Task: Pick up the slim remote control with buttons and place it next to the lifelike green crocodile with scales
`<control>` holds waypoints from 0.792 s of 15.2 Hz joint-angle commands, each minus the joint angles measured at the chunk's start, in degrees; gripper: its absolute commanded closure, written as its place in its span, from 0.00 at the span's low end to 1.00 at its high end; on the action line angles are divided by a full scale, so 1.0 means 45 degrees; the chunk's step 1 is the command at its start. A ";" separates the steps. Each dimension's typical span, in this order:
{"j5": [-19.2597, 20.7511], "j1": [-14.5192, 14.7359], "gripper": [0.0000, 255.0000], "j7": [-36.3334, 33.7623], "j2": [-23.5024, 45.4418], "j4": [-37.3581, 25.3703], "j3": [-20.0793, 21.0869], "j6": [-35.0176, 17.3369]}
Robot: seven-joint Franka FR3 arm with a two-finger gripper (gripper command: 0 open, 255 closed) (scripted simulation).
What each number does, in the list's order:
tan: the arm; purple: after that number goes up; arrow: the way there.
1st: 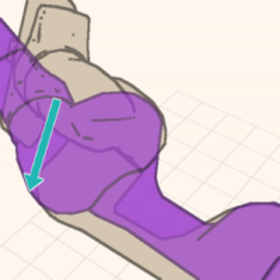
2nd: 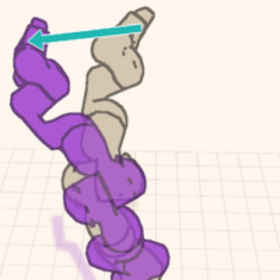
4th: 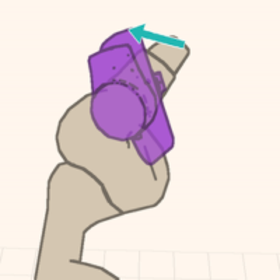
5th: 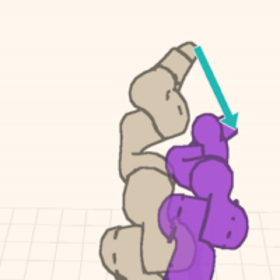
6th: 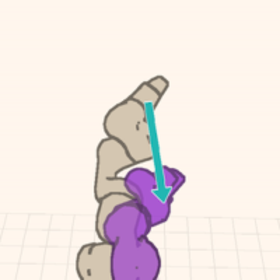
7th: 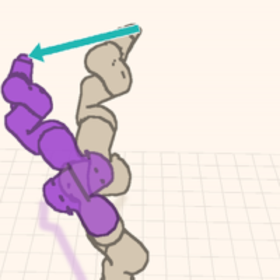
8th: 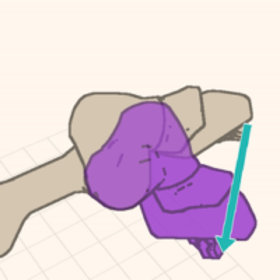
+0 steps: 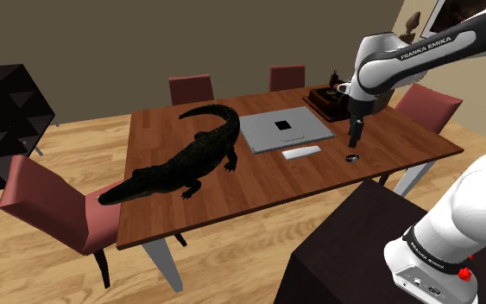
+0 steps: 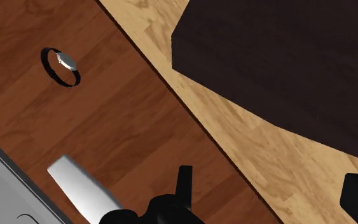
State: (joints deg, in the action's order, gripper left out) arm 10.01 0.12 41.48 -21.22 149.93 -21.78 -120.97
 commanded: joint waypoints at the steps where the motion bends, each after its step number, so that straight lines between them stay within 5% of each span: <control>1: -0.0075 0.0148 0.00 0.1186 0.1185 -0.0285 -0.0525 -0.1078; 7: -0.1629 0.0634 0.00 0.4865 0.4652 -0.1590 -0.1394 -0.3492; 12: -0.3784 0.0249 0.00 0.8202 0.7562 -0.3216 -0.0962 -0.4792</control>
State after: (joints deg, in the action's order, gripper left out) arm -4.89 1.93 74.78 10.05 137.10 -26.60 -141.39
